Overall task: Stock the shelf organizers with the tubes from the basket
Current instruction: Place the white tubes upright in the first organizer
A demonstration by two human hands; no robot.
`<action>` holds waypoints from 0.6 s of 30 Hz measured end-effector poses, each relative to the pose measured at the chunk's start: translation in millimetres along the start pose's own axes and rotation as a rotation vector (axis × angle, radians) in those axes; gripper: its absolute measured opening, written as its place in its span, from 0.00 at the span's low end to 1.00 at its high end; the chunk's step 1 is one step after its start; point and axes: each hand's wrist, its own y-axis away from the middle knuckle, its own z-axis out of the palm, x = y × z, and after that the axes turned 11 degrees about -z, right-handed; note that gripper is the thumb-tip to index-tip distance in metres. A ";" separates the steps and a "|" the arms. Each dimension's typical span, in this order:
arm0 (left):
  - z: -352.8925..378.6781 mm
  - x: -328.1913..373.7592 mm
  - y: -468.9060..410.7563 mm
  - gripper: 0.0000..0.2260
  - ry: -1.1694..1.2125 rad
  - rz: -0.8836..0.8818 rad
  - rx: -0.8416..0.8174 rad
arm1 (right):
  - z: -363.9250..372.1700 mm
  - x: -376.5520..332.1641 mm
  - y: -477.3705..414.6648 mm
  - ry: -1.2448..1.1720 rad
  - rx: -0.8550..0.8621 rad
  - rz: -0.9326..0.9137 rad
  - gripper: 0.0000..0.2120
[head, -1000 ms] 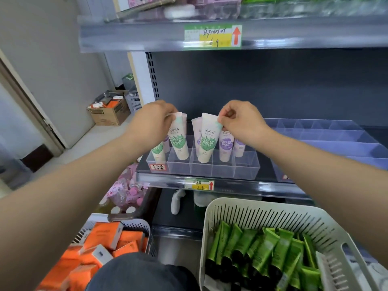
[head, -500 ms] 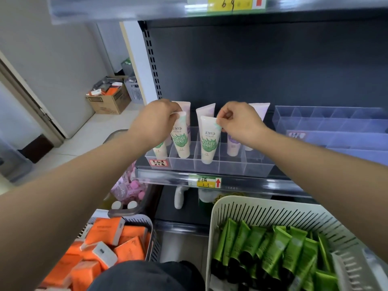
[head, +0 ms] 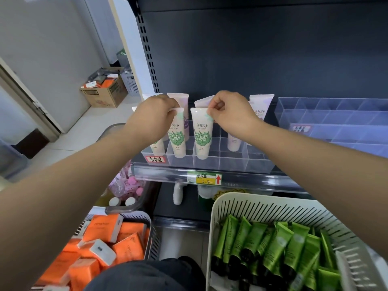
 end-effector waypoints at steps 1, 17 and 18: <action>-0.3 0.5 0.7 0.12 -0.001 -0.005 0.000 | 0.6 0.1 0.0 0.004 0.002 -0.007 0.04; -15.5 10.4 10.3 0.17 -0.019 -0.044 -0.036 | -13.1 -10.1 15.4 0.037 -0.027 -0.053 0.13; -16.8 12.0 11.3 0.18 -0.028 -0.039 -0.034 | -15.0 -10.6 17.3 0.059 -0.033 -0.063 0.13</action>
